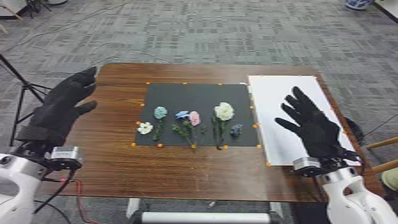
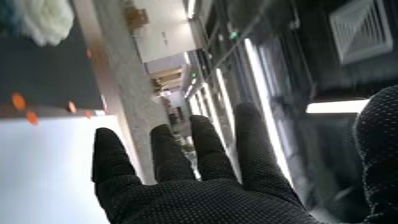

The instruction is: Arrange flowers

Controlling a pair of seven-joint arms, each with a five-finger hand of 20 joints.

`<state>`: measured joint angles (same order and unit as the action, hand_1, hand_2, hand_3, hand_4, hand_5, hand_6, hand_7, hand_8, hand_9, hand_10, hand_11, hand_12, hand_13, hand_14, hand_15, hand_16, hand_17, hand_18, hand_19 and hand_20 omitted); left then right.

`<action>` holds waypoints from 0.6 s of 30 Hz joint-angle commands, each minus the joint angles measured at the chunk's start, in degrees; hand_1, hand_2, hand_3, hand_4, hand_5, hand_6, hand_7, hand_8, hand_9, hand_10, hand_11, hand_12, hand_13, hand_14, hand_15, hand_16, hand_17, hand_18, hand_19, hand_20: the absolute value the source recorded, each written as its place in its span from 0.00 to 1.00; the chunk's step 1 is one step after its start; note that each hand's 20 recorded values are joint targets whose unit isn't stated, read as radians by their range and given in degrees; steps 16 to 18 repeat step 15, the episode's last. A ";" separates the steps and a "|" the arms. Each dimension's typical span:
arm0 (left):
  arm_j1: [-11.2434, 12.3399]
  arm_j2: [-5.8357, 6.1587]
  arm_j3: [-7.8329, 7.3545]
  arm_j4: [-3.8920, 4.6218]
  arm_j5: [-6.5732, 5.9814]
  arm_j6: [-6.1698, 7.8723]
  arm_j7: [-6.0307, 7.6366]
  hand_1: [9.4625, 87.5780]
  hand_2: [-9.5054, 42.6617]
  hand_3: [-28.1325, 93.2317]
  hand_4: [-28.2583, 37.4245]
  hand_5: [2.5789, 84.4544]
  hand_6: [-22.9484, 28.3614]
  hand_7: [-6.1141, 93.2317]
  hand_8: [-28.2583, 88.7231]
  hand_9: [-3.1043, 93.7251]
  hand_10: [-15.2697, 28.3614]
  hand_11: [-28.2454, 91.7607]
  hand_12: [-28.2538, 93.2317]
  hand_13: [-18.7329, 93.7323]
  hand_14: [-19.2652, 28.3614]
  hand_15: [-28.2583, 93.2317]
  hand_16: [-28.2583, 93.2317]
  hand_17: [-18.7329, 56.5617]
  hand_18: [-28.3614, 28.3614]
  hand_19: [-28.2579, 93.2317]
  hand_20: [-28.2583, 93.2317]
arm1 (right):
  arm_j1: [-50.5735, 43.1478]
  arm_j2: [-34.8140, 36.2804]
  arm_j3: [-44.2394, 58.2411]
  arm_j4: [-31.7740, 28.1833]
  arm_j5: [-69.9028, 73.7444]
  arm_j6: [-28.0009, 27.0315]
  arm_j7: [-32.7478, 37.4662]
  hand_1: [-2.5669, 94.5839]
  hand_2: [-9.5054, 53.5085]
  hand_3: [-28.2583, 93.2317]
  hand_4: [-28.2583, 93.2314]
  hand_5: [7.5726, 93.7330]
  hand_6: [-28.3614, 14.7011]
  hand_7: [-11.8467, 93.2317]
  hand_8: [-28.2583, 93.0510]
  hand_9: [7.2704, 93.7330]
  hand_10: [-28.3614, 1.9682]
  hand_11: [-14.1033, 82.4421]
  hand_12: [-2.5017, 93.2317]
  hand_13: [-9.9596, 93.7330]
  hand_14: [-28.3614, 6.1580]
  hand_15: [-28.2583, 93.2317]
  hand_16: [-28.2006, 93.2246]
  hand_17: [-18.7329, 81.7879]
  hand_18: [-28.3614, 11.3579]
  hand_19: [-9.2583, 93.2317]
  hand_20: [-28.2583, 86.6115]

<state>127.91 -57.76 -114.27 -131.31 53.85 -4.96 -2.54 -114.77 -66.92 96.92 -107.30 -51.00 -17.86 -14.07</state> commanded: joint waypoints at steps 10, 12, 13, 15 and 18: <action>-1.19 -0.50 5.73 3.09 0.79 3.02 3.55 0.24 0.06 0.67 0.00 0.16 0.46 0.26 0.17 0.12 0.51 0.37 0.43 0.16 0.60 0.49 0.20 0.06 0.84 0.49 0.31 | -0.02 1.42 -6.49 -4.35 0.26 9.50 -0.24 0.14 0.04 0.92 0.02 0.22 0.59 0.19 0.18 0.19 0.56 0.13 0.26 0.22 0.46 0.22 0.52 0.10 0.12 0.44 0.30; -0.63 -1.33 5.29 2.99 0.22 3.03 2.41 0.27 0.07 0.64 0.00 0.16 0.46 0.26 0.17 0.11 0.51 0.37 0.43 0.15 0.60 0.48 0.20 0.05 0.84 0.49 0.31 | 0.52 0.62 -7.97 -4.10 0.25 10.50 -0.80 0.15 0.04 0.92 0.03 0.21 0.58 0.19 0.18 0.18 0.56 0.13 0.26 0.22 0.47 0.22 0.52 0.10 0.12 0.44 0.31; -1.11 -1.36 5.67 3.26 0.70 3.03 2.32 0.28 0.08 0.62 0.00 0.15 0.46 0.26 0.17 0.11 0.51 0.36 0.43 0.15 0.60 0.48 0.20 0.05 0.85 0.49 0.31 | 0.55 0.67 -8.11 -4.19 -0.24 10.91 -1.53 0.15 0.04 0.92 0.03 0.21 0.58 0.19 0.18 0.18 0.57 0.13 0.26 0.22 0.47 0.22 0.52 0.10 0.13 0.44 0.31; -2.93 -0.88 7.05 4.00 1.25 3.17 1.37 0.30 0.09 0.60 0.00 0.15 0.46 0.26 0.17 0.11 0.50 0.36 0.43 0.15 0.60 0.47 0.20 0.04 0.86 0.49 0.31 | -0.01 1.39 -8.02 -4.70 -0.63 12.29 -1.78 0.16 0.04 0.92 0.03 0.21 0.59 0.19 0.18 0.17 0.59 0.12 0.26 0.21 0.48 0.22 0.52 0.10 0.13 0.44 0.31; -2.93 -0.88 7.05 4.00 1.25 3.17 1.37 0.30 0.09 0.60 0.00 0.15 0.46 0.26 0.17 0.11 0.50 0.36 0.43 0.15 0.60 0.47 0.20 0.04 0.86 0.49 0.31 | -0.01 1.39 -8.02 -4.70 -0.63 12.29 -1.78 0.16 0.04 0.92 0.03 0.21 0.59 0.19 0.18 0.17 0.59 0.12 0.26 0.21 0.48 0.22 0.52 0.10 0.13 0.44 0.31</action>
